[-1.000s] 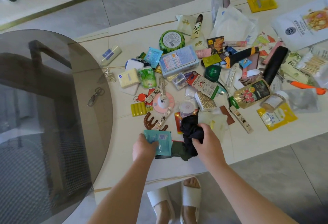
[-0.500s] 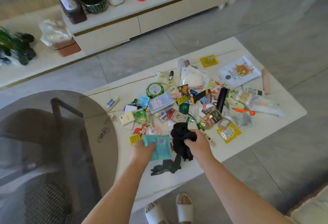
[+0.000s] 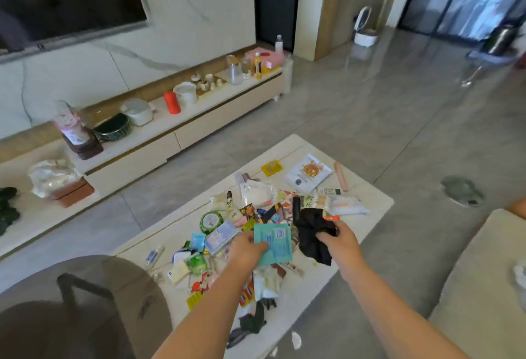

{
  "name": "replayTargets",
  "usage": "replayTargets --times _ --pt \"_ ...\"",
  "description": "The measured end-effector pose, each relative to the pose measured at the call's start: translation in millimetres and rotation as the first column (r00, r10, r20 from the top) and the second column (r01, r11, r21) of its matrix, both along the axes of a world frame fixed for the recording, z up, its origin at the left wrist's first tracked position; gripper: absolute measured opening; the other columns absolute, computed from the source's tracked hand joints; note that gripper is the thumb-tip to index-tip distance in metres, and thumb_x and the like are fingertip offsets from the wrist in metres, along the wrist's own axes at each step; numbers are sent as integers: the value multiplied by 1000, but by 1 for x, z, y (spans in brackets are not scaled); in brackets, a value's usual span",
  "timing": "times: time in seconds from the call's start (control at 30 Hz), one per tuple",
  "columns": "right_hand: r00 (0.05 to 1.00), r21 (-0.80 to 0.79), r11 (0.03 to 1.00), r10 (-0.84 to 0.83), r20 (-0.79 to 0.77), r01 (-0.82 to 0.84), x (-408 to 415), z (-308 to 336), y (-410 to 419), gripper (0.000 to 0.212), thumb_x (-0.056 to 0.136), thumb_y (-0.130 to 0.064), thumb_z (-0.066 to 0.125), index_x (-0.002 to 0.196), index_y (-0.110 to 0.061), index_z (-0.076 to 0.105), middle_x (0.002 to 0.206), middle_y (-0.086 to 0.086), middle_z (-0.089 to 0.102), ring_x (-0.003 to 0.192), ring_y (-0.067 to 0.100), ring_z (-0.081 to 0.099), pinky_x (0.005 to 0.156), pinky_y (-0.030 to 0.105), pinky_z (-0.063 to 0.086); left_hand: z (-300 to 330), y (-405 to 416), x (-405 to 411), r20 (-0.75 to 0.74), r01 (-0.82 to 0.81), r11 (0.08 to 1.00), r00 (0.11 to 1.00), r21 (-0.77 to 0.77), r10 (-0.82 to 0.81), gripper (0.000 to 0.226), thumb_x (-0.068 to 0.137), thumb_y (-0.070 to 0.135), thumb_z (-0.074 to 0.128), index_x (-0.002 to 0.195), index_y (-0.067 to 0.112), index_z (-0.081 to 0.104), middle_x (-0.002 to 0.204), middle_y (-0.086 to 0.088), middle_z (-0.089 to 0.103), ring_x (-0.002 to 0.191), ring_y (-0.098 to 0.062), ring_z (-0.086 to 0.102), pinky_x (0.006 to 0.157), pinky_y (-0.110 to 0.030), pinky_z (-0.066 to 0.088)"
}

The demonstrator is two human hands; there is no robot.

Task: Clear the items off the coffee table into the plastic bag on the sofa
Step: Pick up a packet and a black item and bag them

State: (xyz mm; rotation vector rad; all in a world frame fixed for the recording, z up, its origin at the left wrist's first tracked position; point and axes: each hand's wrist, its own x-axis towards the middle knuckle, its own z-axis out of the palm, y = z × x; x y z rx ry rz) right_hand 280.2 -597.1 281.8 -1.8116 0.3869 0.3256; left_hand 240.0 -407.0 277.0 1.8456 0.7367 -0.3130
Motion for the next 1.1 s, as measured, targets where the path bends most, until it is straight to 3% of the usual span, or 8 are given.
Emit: replayTargets --times 0.23,0.33,0.47,0.6,0.67,0.83,0.93,1.1 --pt "965 73 963 -256 -55 260 6 13 -85 12 82 4 60 82 -7 56 82 13 59 75 24 55 55 25 43 30 -81 40 47 93 996 995 -6 -93 18 84 12 67 100 8 59 99 -9 68 84 -22 68 78 -37 58" --pt "940 61 940 -331 -78 336 5 12 -134 13 82 5 60 87 -6 55 77 10 58 69 21 54 49 21 41 31 -127 55 50 166 986 985 3 -166 16 84 12 66 99 6 62 100 -11 70 84 -24 69 77 -38 58" --pt "924 8 926 -377 -69 378 15 8 -200 11 81 0 61 82 -9 56 83 11 59 82 25 57 52 22 36 37 -189 78 75 249 968 966 2 -249 12 87 12 64 96 5 61 99 -12 69 81 -22 67 67 -31 57" --pt "881 -12 883 -469 -62 469 21 9 -258 17 79 -7 65 95 -8 59 90 11 62 84 26 58 67 28 42 37 -251 99 96 323 946 943 -22 -319 13 87 15 65 92 4 62 100 -16 70 88 -29 69 79 -44 58" --pt "853 -20 855 -518 -59 518 24 10 -284 22 78 -8 66 99 -7 59 91 10 62 84 25 58 63 28 42 38 -281 109 103 373 927 924 -37 -368 14 88 15 65 94 3 62 101 -16 69 87 -29 68 78 -44 58" --pt "780 -53 782 -624 -52 622 25 8 -333 13 78 -12 67 86 -7 58 88 10 63 86 27 60 76 33 47 40 -341 130 121 460 886 884 -55 -451 17 89 14 63 98 1 56 104 -17 65 94 -30 66 75 -41 57" --pt "721 -74 722 -691 -48 688 23 5 -359 20 79 -15 67 93 -9 54 93 10 62 91 29 61 81 36 48 35 -372 146 113 547 836 834 -39 -540 14 90 16 62 94 7 52 104 -18 66 87 -27 66 68 -38 57" --pt "622 -117 618 -783 -10 777 22 3 -398 17 81 -10 64 91 -10 50 90 9 57 87 25 55 78 33 44 33 -418 179 136 683 730 725 -21 -675 12 90 13 61 97 4 58 96 -15 65 87 -32 66 78 -46 57"
